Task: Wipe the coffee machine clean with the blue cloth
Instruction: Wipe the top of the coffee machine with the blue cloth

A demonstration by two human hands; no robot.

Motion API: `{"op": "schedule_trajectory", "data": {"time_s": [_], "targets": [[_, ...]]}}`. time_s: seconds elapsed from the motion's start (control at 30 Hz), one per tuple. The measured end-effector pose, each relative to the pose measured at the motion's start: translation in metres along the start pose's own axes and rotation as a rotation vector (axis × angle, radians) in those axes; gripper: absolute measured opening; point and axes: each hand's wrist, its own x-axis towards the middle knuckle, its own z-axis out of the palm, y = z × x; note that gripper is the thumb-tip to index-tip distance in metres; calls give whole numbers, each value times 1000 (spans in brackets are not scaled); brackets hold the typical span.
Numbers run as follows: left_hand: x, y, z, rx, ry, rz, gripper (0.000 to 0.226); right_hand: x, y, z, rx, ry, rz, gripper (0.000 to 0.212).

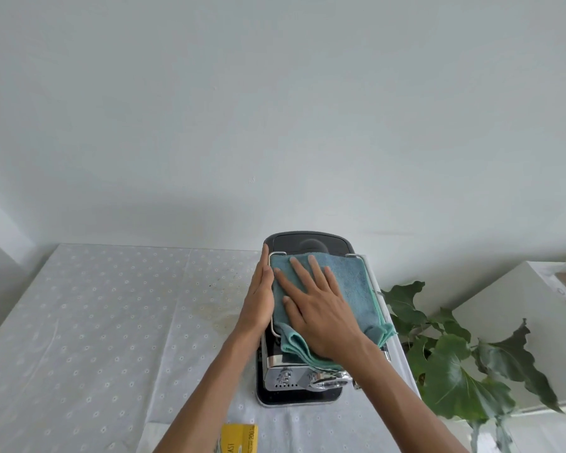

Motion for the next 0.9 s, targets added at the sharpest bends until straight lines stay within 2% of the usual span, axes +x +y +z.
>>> {"op": "schedule_trajectory", "data": {"time_s": [0.17,0.3,0.47,0.6,0.83,0.9], "targets": [[-6,-4,1,-41,-40,18,57,9,-4,1,-17,24,52,65],[-10,-8,1,-181,-24,9,48,-4,0,0,-12,-20,48,61],[-18,-11,3,-388,-36,-49,47,12,-5,-3,12,6,99,71],[-17,-16,4,-380,-16,-46,51,-11,-1,-2,-10,-44,41,70],[-17,-19,6,-425,-5,-103,44,11,-3,-3,-18,-14,92,69],[-15,-24,3,-374,31,-100,50,-3,0,-2,-17,-18,82,69]]}}
